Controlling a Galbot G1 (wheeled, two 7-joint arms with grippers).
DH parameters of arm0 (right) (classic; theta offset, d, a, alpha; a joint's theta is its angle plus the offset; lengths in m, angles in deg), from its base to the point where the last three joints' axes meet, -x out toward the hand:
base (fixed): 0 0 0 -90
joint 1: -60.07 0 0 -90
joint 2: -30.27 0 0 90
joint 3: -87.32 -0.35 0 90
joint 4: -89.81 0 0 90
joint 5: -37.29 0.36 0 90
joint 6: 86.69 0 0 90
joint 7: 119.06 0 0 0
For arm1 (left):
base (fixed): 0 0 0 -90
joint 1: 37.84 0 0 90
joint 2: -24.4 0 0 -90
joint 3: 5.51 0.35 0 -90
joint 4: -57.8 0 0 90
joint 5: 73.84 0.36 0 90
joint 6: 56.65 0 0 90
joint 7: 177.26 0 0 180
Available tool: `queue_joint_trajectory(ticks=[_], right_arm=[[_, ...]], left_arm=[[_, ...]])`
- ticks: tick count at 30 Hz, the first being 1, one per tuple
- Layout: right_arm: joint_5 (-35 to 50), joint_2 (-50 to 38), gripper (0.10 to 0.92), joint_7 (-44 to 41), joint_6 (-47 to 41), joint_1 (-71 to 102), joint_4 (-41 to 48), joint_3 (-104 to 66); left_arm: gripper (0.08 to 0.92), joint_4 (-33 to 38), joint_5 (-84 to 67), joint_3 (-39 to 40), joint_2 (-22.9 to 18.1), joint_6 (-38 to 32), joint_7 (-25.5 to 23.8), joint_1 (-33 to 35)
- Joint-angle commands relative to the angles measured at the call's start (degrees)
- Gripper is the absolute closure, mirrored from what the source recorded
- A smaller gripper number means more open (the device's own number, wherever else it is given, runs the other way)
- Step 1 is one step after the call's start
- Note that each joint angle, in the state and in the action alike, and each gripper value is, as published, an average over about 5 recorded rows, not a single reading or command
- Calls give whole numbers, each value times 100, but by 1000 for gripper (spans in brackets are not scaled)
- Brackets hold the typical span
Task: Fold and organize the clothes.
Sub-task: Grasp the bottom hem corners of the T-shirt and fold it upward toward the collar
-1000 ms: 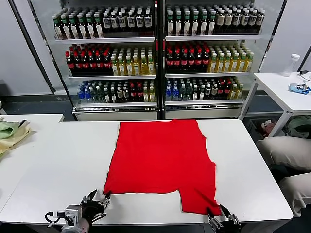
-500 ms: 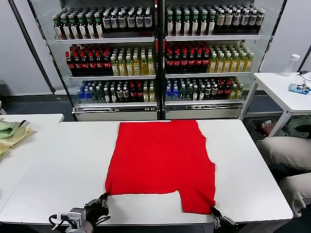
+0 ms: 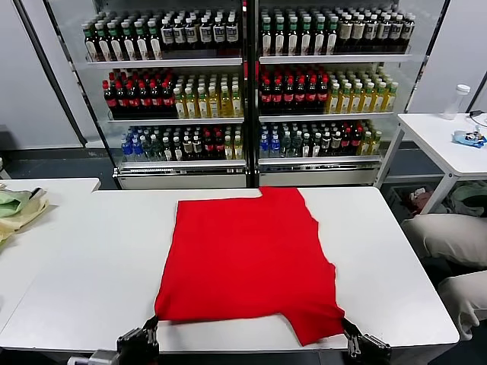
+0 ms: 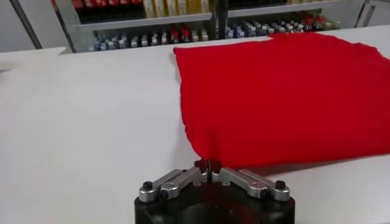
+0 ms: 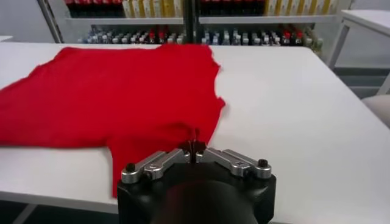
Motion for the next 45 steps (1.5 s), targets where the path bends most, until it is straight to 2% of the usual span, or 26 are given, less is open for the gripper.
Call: queue_joint_trajectory(ticks=[1, 9, 14, 20, 26, 33, 45], right_arm=[[-20, 62, 910, -29, 16, 3, -387, -76], [-50, 145, 910, 133, -176, -2062, 224, 546], [-215, 258, 910, 159, -216, -2692, 808, 902], [-490, 425, 910, 139, -109, -3208, 1449, 1188], [-549, 540, 910, 155, -91, -3830, 2063, 1519], [-724, 637, 910, 181, -69, -4249, 2450, 1788], [-867, 764, 905, 180, -124, -4865, 3091, 2166]], left_arm=[[921, 497, 136, -468, 161, -293, 262, 1036], [921, -305, -670, -304, 34, 121, -363, -1330], [921, -968, -798, -33, -187, 274, -747, -2183], [921, -1627, -768, 75, -324, 255, -902, -2564], [921, -1889, -784, 100, -338, 271, -1007, -2771], [921, -2290, -715, 176, -447, 299, -1386, -2982], [917, -2469, -612, 234, -506, 284, -1462, -3218]])
